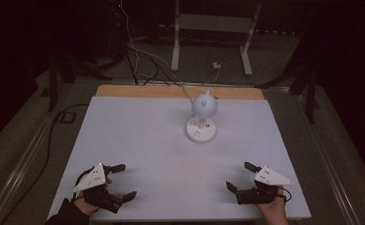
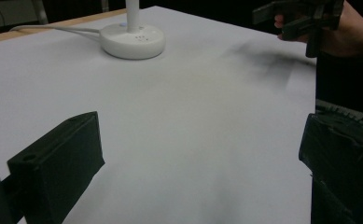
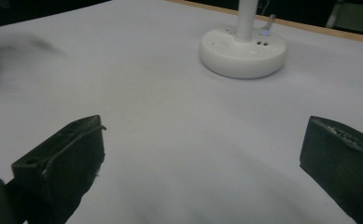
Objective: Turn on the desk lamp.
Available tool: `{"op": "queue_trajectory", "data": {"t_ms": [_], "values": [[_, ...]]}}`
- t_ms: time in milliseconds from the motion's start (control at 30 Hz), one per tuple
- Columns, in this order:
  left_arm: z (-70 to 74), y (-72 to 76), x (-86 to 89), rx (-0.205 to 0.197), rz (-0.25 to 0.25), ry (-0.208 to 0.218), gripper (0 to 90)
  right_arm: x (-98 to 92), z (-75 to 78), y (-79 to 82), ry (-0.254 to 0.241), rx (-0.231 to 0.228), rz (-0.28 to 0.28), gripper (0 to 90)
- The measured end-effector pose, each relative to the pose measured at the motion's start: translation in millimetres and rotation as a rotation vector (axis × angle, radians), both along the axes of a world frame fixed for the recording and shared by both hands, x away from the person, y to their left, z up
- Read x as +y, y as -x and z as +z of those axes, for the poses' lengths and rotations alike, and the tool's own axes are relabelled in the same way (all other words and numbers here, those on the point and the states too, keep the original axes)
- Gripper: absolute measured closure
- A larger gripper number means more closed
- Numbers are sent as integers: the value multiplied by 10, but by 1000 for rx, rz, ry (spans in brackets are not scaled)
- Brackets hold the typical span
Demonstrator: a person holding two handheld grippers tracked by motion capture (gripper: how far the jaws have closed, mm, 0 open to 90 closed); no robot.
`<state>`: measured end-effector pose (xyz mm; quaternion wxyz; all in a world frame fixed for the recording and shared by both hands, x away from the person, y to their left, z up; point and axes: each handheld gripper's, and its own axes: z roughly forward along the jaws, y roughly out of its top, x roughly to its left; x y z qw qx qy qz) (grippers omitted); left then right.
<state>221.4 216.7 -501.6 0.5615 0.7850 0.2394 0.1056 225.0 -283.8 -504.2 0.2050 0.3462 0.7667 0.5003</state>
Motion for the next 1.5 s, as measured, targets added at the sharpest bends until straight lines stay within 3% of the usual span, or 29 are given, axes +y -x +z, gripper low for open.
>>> {"op": "queue_trajectory", "data": {"t_ms": [700, 1233, 1500], "values": [[6, 6, -3, 0, 2, 7, 2, 23, 314, -78, -79, 47, 64, 0], [3, 6, -6, 8, 4, 0, 2, 118, 435, -251, -61, 55, 105, 0], [8, 9, -6, 6, 4, 7, 2, 142, 550, -416, -62, 26, 110, 0]]}}
